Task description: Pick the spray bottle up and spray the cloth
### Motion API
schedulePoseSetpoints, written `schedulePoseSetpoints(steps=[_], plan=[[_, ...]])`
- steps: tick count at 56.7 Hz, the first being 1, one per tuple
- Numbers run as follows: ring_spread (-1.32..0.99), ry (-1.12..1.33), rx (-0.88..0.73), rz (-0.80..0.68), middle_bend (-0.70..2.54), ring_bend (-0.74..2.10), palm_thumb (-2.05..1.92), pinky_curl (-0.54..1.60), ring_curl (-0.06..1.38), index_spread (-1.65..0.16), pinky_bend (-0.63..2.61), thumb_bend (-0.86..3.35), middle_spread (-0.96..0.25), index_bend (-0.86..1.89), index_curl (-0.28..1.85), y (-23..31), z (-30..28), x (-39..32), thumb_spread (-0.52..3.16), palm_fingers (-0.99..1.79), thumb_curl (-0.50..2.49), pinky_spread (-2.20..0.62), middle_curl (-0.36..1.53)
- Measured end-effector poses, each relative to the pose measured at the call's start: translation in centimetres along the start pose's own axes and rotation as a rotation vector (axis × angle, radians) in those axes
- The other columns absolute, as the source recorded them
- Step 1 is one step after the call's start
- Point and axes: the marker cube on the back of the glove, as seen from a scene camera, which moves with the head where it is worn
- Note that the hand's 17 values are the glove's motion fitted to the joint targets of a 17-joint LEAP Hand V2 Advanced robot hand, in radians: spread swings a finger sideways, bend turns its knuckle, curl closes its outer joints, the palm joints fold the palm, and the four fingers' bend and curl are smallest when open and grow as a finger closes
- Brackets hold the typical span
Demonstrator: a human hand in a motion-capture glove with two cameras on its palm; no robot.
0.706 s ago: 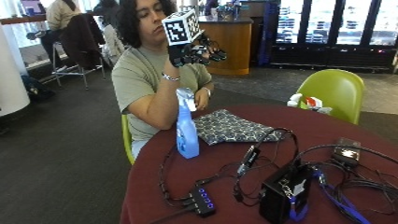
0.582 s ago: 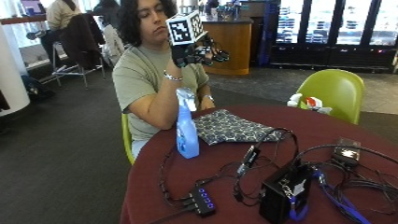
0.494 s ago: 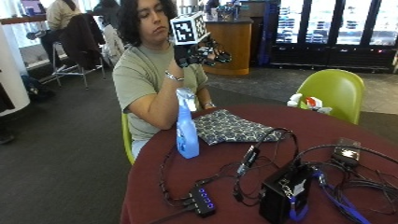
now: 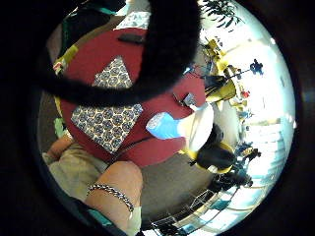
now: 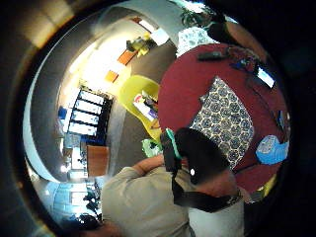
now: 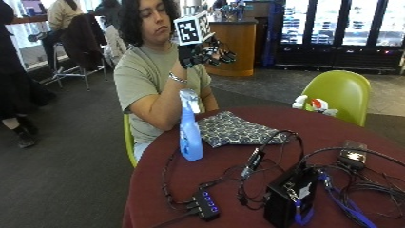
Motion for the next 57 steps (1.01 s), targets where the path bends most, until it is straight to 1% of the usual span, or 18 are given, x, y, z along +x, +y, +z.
schedulePoseSetpoints(steps=[8, 18, 29, 34, 37, 41, 47, 52, 53, 56, 57], plan=[[-0.03, -0.065, 0.114, 0.112, 0.18, 0.21, 0.49, 0.29, 0.24, -0.42, 0.23, -0.01, 0.0, 0.16, 0.29, 1.4, -0.3, 1.9, 1.15, 0.47, 0.29, 0.23, 0.27], [-0.04, -0.2, 0.201, 0.243, 0.19, 0.22, 0.52, 0.32, 0.26, -0.41, 0.25, -0.01, 0.0, 0.14, 0.28, 4.5, 0.8, 5.6, 1.14, 0.45, 0.31, 0.23, 0.28], [-0.03, -0.437, 0.449, 0.381, 0.18, 0.29, 0.57, 0.34, 0.29, -0.41, 0.29, -0.01, 0.02, 0.12, 0.26, 8.7, 1.8, 8.2, 1.13, 0.47, 0.34, 0.23, 0.29], [-0.03, -0.486, 0.464, 0.441, 0.18, 0.32, 0.59, 0.35, 0.3, -0.4, 0.33, -0.01, 0.02, 0.12, 0.24, 10.8, 2.8, 8.9, 1.12, 0.5, 0.35, 0.22, 0.29], [-0.03, -0.514, 0.47, 0.451, 0.18, 0.33, 0.6, 0.36, 0.31, -0.4, 0.35, -0.02, 0.02, 0.12, 0.24, 11.7, 3.8, 9.5, 1.1, 0.5, 0.35, 0.22, 0.3], [-0.03, -0.569, 0.505, 0.464, 0.16, 0.36, 0.6, 0.37, 0.32, -0.4, 0.38, -0.03, 0.02, 0.1, 0.23, 12.4, 5.4, 10.9, 1.07, 0.46, 0.35, 0.21, 0.29], [-0.04, -0.66, 0.515, 0.506, 0.17, 0.4, 0.6, 0.38, 0.33, -0.4, 0.42, -0.03, 0.02, 0.1, 0.21, 13.1, 7.7, 12.6, 1.03, 0.43, 0.36, 0.2, 0.29], [-0.05, -0.676, 0.711, 0.635, 0.18, 0.42, 0.62, 0.39, 0.34, -0.4, 0.45, -0.02, 0.02, 0.1, 0.2, 11.5, 8.9, 14.3, 1.0, 0.42, 0.36, 0.19, 0.29], [-0.05, -0.684, 0.713, 0.631, 0.18, 0.43, 0.62, 0.39, 0.34, -0.4, 0.46, -0.02, 0.02, 0.09, 0.2, 11.6, 9.2, 14.3, 1.0, 0.43, 0.36, 0.19, 0.29], [-0.06, -0.717, 0.652, 0.583, 0.2, 0.46, 0.65, 0.38, 0.34, -0.39, 0.47, -0.01, 0.01, 0.08, 0.18, 12.7, 10.1, 14.0, 0.99, 0.47, 0.37, 0.18, 0.3], [-0.07, -0.725, 0.648, 0.59, 0.21, 0.47, 0.66, 0.38, 0.34, -0.39, 0.48, -0.01, 0.01, 0.07, 0.18, 12.8, 10.3, 14.0, 0.99, 0.48, 0.37, 0.18, 0.31]])
